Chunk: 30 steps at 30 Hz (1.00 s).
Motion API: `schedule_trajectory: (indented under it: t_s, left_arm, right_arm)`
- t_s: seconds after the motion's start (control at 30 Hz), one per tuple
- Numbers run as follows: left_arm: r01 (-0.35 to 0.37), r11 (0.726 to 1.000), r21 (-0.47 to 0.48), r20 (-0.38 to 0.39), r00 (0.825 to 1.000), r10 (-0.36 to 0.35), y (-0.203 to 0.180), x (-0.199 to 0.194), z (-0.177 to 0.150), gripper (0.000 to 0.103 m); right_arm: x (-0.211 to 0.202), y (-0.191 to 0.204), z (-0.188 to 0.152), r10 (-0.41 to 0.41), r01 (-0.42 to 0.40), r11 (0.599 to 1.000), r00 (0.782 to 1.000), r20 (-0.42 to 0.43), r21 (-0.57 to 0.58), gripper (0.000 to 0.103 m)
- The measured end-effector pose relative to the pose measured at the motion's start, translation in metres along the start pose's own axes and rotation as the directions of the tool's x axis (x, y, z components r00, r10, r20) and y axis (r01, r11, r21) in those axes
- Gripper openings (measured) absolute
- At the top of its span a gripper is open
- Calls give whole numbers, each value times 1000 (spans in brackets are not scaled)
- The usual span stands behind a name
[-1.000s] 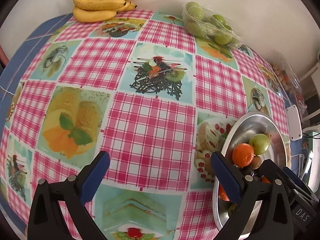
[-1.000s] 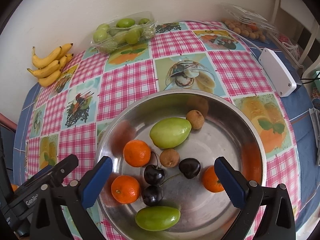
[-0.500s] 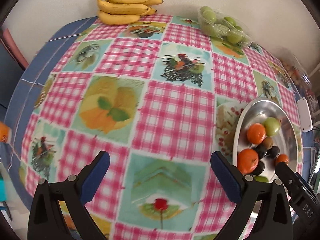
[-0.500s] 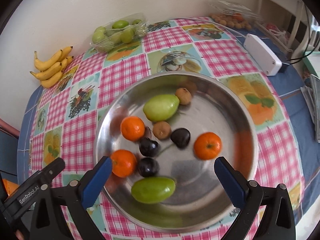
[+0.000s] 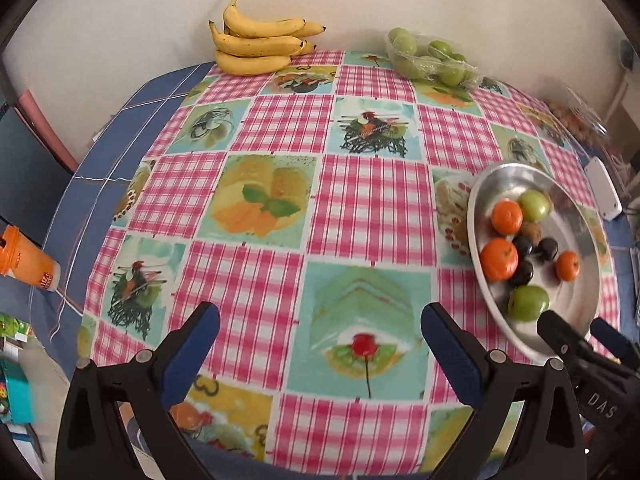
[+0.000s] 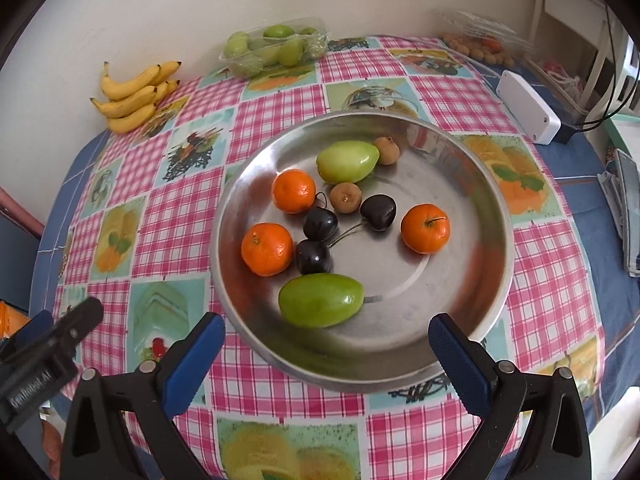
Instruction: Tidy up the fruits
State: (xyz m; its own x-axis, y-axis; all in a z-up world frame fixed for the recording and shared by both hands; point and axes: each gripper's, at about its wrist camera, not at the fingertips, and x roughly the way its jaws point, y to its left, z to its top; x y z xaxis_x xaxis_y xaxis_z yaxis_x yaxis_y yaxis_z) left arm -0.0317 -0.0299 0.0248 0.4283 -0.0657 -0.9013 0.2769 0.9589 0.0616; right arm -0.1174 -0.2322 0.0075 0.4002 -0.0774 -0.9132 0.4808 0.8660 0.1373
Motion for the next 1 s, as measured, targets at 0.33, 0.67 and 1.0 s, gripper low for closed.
schedule_trajectory:
  t_s: [0.33,0.67,1.0]
  left_arm:
    - [-5,1000,-7,1,1000,5,4,-5,-11,101]
    - [-12,1000,16,-15,1000,12,4,-1,-12,101]
    - [-18,999,28,-21,1000,18,4,5,-10,101]
  right_arm:
    - [-14,-2,-9,0,0,1000,1000,24,12,103]
    - [-14,-5,-9,-5,5,1000,1000,15,25,103]
    - [-7,-1,-7,-14,14,1000,1000,2,11,103]
